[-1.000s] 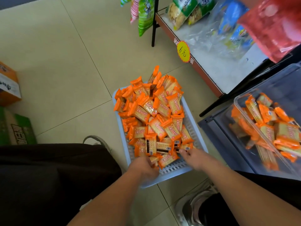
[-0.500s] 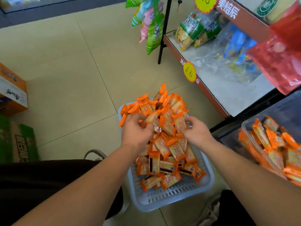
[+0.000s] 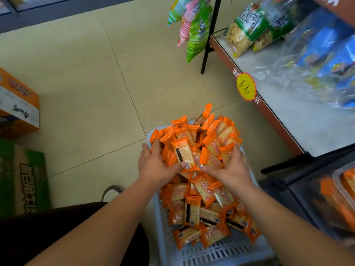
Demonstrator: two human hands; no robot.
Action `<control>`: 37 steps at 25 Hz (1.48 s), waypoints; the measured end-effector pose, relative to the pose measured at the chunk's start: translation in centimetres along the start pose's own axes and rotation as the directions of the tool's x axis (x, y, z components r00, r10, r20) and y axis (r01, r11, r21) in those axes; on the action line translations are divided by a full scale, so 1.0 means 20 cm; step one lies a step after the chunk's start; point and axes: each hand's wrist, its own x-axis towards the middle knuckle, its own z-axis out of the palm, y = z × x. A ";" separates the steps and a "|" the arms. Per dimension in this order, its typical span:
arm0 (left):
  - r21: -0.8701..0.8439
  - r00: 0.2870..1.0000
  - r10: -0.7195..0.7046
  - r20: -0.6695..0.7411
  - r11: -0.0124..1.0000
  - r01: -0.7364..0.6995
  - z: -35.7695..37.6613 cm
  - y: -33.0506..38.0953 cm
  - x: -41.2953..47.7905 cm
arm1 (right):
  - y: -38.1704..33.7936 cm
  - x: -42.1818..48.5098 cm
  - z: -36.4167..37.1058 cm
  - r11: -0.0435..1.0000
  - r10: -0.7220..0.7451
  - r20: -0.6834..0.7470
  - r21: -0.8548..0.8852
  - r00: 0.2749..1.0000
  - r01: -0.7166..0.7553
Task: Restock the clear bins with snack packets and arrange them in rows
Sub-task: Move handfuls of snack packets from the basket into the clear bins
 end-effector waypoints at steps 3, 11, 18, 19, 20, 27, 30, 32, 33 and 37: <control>-0.077 0.999 0.047 -0.016 0.996 -0.048 0.05 0.02 -0.02 | -0.01 0.05 0.01 1.000 -0.003 0.013 0.002 1.000 0.003; 0.104 0.992 0.096 0.079 0.989 -0.104 0.08 0.10 -0.07 | 0.01 0.00 0.02 0.949 -0.212 0.065 -0.222 0.975 0.222; 0.143 0.969 0.246 0.028 0.958 -0.247 0.11 0.15 -0.18 | -0.03 -0.02 -0.04 0.922 -0.301 0.171 -0.199 0.938 0.332; 0.142 0.969 0.244 0.032 0.959 -0.246 0.11 0.16 -0.18 | -0.03 -0.02 -0.05 0.933 -0.291 0.178 -0.164 0.940 0.320; 0.140 0.971 0.236 0.034 0.961 -0.239 0.10 0.16 -0.19 | -0.03 -0.03 -0.06 0.946 -0.275 0.180 -0.128 0.945 0.299; 0.021 0.970 0.238 0.039 0.971 -0.239 0.03 0.13 -0.27 | -0.12 -0.20 -0.17 0.971 -0.239 0.100 0.011 0.966 0.239; 0.023 0.980 0.178 0.085 0.983 -0.180 0.05 0.09 -0.30 | -0.09 -0.26 -0.17 0.970 -0.241 0.081 -0.001 0.967 0.242; 0.056 0.982 0.152 0.112 0.986 -0.159 0.10 0.07 -0.33 | -0.07 -0.29 -0.13 0.971 -0.238 0.091 -0.005 0.967 0.239; 0.053 0.980 0.163 0.112 0.984 -0.169 0.14 0.06 -0.34 | -0.05 -0.30 -0.11 0.970 -0.241 0.102 -0.009 0.965 0.243; 0.061 0.975 0.210 0.069 0.975 -0.214 0.21 0.03 -0.32 | 0.00 -0.30 -0.06 0.955 -0.279 0.110 -0.077 0.954 0.288</control>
